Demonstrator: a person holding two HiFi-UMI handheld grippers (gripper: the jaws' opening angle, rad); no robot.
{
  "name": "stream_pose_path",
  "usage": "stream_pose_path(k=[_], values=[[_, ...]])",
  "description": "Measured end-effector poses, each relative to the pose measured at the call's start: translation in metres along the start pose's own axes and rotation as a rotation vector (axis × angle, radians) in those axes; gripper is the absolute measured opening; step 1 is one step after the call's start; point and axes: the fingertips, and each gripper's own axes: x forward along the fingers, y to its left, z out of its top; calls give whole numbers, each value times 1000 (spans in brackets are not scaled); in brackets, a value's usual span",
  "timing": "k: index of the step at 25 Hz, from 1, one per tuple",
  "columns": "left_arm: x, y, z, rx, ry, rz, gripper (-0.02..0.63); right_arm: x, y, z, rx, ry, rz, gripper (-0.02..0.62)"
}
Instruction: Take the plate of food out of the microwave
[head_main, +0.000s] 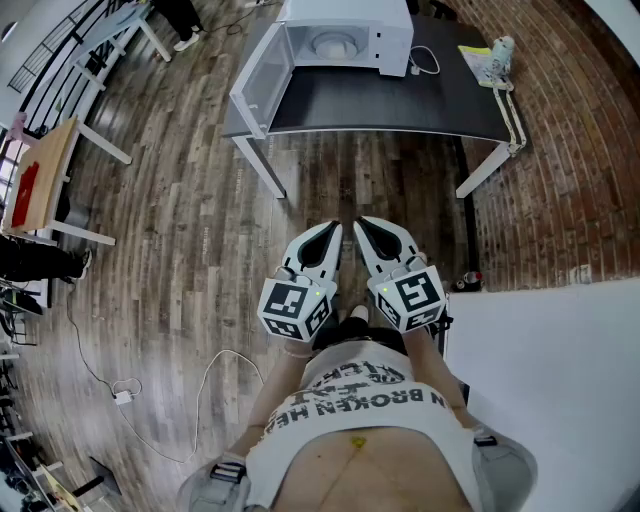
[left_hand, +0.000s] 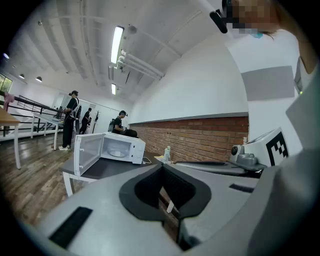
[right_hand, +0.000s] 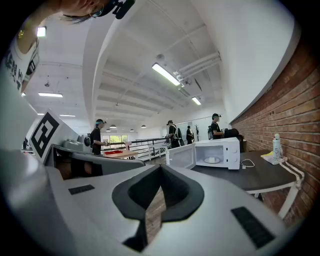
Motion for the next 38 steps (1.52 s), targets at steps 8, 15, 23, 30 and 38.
stream_pose_path(k=[8, 15, 23, 30, 38], values=[[17, 12, -6, -17, 13, -1, 6, 18, -14, -10, 64, -1, 24, 9], [58, 55, 1, -41, 20, -34, 6, 63, -42, -5, 74, -4, -14, 9], [123, 105, 27, -24, 34, -139, 6, 136, -84, 13, 72, -21, -73, 8], [147, 146, 39, -30, 52, -185, 6, 185, -98, 20, 90, -26, -115, 9], [149, 188, 47, 8, 52, -190, 6, 227, -94, 17, 126, -26, -122, 9]])
